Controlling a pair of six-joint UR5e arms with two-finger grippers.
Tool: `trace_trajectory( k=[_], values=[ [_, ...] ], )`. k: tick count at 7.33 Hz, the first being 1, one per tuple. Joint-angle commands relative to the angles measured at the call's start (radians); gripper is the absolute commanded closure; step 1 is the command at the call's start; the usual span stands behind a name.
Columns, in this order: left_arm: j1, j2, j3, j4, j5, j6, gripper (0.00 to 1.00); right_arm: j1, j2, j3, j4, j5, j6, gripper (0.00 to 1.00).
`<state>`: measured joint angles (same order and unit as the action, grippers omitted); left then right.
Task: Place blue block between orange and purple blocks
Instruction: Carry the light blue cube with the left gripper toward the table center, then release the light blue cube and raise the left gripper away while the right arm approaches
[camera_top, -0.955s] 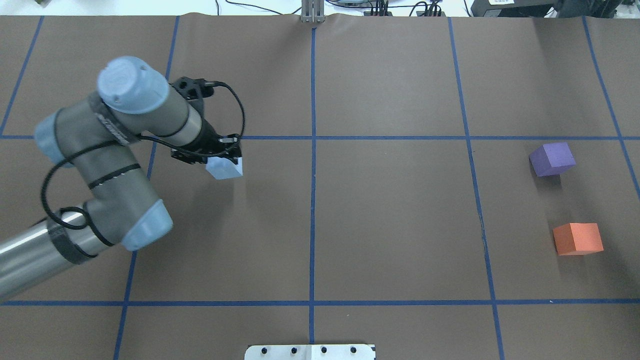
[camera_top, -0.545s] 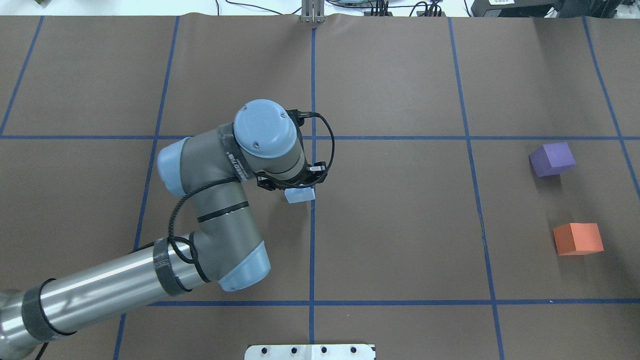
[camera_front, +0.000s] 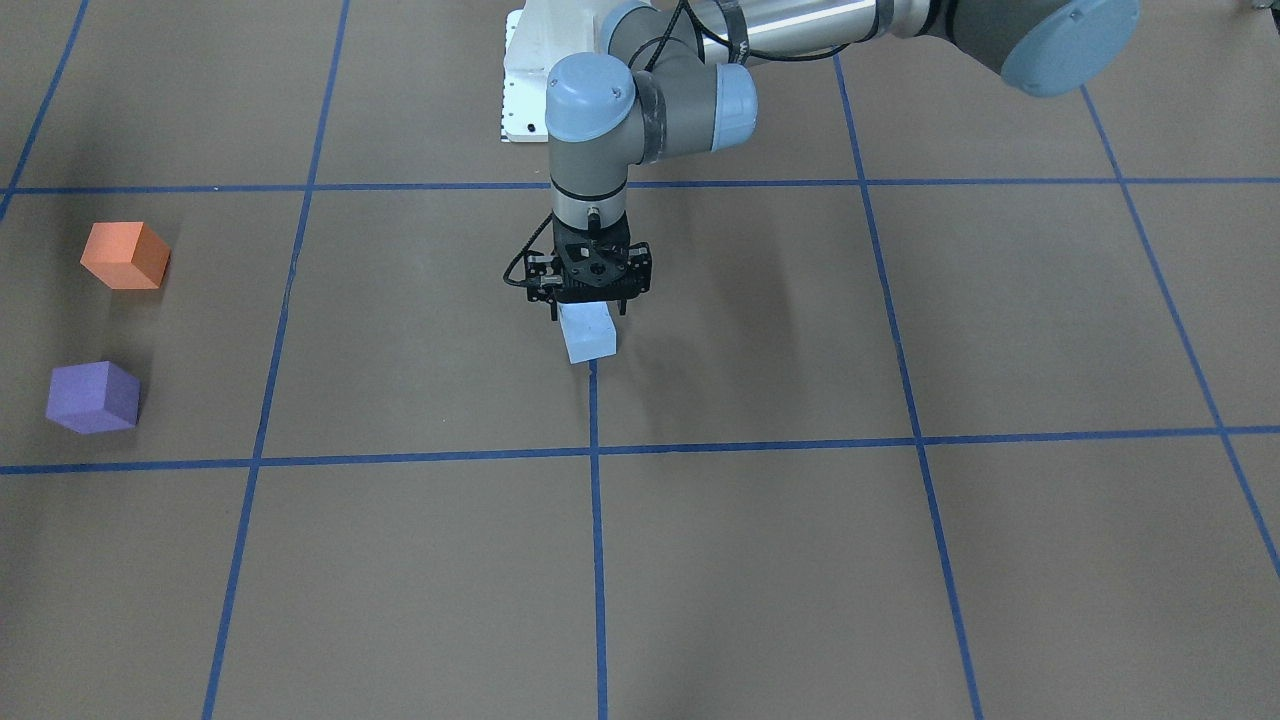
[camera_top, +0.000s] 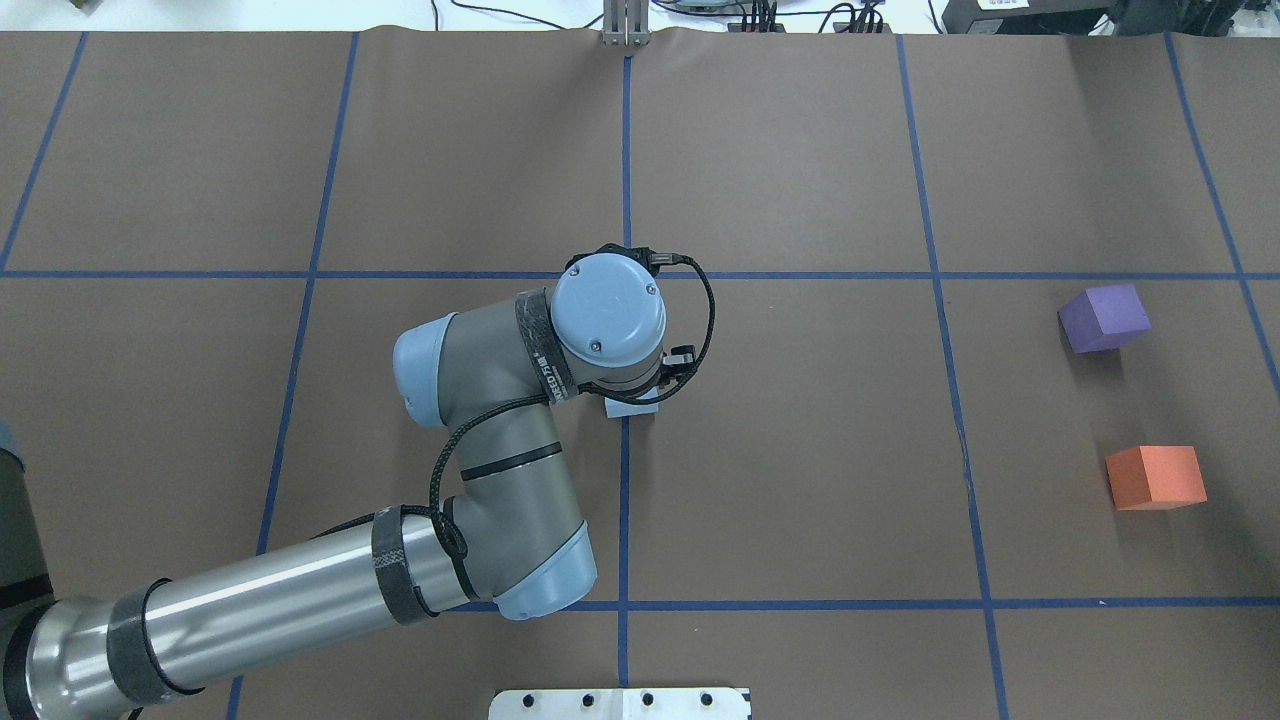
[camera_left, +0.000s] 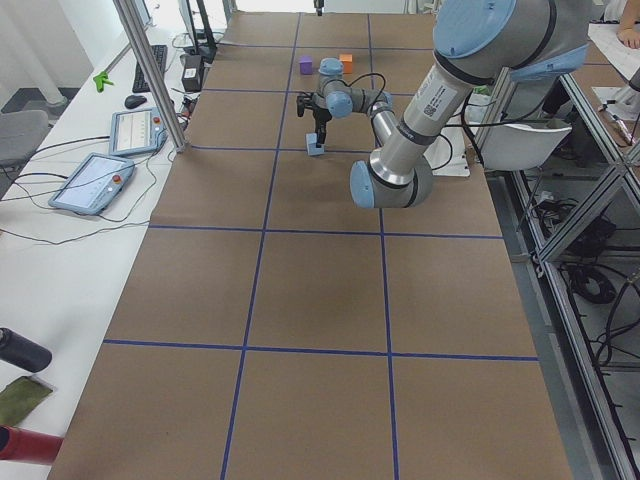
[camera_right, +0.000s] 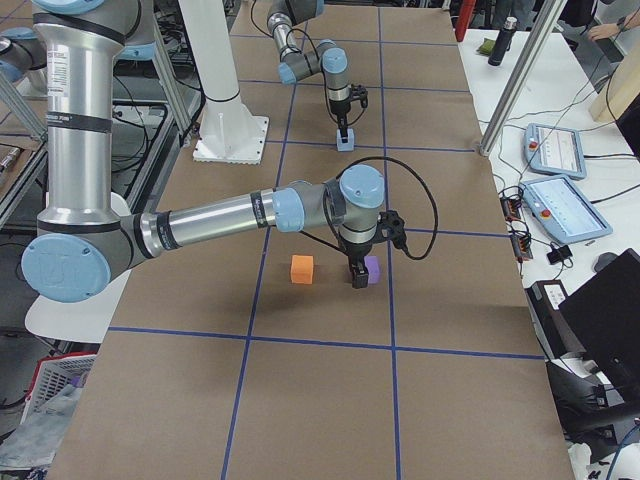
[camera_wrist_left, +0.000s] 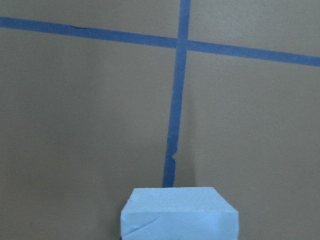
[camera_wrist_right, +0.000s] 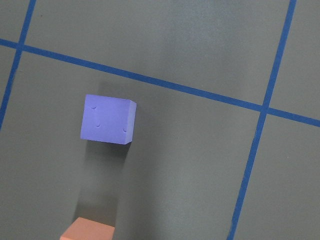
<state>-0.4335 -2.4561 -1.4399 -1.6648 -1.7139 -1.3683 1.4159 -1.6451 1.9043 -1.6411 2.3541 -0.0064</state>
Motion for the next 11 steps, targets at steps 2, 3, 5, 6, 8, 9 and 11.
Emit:
trace_trajectory(
  k=[2,3,5,6,8,9,11],
  values=[
    [-0.072,0.014,-0.122,0.113,-0.121,0.148,0.01,-0.017,0.019,0.015,0.001,0.002,0.0,0.0],
    [-0.146,0.081,-0.252,0.208,-0.253,0.237,0.01,-0.035,0.053,0.022,0.001,0.014,0.053,0.0],
    [-0.314,0.339,-0.506,0.293,-0.442,0.497,0.01,-0.157,0.155,0.091,0.001,0.017,0.272,0.0],
    [-0.399,0.477,-0.583,0.298,-0.487,0.638,0.01,-0.216,0.235,0.096,0.0,0.017,0.384,0.0],
    [-0.593,0.693,-0.623,0.3,-0.534,1.007,0.01,-0.392,0.417,0.096,-0.003,-0.034,0.69,0.01],
    [-0.708,0.763,-0.608,0.3,-0.594,1.187,0.01,-0.505,0.468,0.104,-0.005,-0.146,0.751,0.01],
    [-0.947,0.854,-0.488,0.306,-0.615,1.563,0.01,-0.696,0.591,0.056,-0.011,-0.305,0.879,0.0]
  ],
)
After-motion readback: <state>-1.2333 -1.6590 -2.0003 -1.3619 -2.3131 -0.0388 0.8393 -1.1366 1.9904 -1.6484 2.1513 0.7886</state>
